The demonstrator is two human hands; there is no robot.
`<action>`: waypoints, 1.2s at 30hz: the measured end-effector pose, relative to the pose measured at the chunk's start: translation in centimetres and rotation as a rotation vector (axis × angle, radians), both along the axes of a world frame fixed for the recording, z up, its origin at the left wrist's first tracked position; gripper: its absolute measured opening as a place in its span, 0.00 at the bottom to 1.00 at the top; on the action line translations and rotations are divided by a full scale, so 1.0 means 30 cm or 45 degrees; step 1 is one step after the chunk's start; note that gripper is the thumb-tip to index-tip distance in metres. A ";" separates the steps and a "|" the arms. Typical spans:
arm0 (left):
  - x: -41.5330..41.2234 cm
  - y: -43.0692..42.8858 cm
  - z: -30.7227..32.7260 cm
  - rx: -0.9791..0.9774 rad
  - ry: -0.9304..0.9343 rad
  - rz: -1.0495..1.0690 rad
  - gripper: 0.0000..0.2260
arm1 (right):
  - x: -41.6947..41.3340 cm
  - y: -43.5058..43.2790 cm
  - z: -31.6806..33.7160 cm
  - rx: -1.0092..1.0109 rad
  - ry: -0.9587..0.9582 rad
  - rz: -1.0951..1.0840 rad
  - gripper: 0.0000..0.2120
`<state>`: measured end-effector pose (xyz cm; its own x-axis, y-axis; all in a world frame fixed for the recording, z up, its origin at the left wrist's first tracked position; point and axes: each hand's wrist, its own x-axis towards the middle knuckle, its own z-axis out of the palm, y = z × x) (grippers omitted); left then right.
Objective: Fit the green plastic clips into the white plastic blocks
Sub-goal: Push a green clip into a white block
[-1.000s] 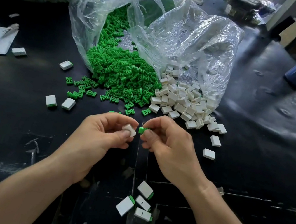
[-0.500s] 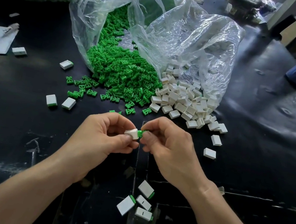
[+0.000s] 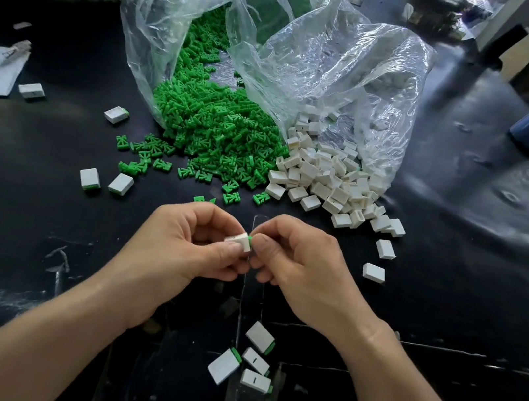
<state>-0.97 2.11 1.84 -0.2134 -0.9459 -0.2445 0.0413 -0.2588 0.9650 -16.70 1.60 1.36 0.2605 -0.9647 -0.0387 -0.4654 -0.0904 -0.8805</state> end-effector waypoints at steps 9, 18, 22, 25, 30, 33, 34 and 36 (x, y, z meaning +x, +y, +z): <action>0.001 0.001 0.003 0.058 -0.022 -0.038 0.02 | -0.001 -0.001 0.005 -0.016 0.186 -0.013 0.10; 0.008 0.006 0.008 0.039 -0.089 -0.132 0.05 | 0.006 0.010 0.016 -0.154 0.177 0.126 0.13; 0.008 0.010 -0.004 -0.031 -0.218 -0.159 0.03 | 0.002 0.005 0.019 -0.292 0.371 0.230 0.10; 0.009 0.014 -0.012 -0.086 -0.304 -0.191 0.04 | 0.004 0.007 0.020 -0.341 0.482 0.314 0.10; 0.008 0.012 -0.014 -0.118 -0.279 -0.220 0.02 | 0.002 0.006 0.017 -0.359 0.461 0.332 0.10; 0.003 0.004 0.002 -0.094 -0.056 -0.128 0.08 | 0.000 0.006 0.016 -0.282 0.149 0.121 0.10; 0.001 0.002 0.004 -0.081 0.004 -0.097 0.09 | 0.000 0.004 0.016 -0.211 0.037 0.051 0.13; -0.002 0.000 0.004 -0.091 0.052 -0.057 0.07 | -0.008 -0.001 0.014 -0.026 -0.176 -0.053 0.22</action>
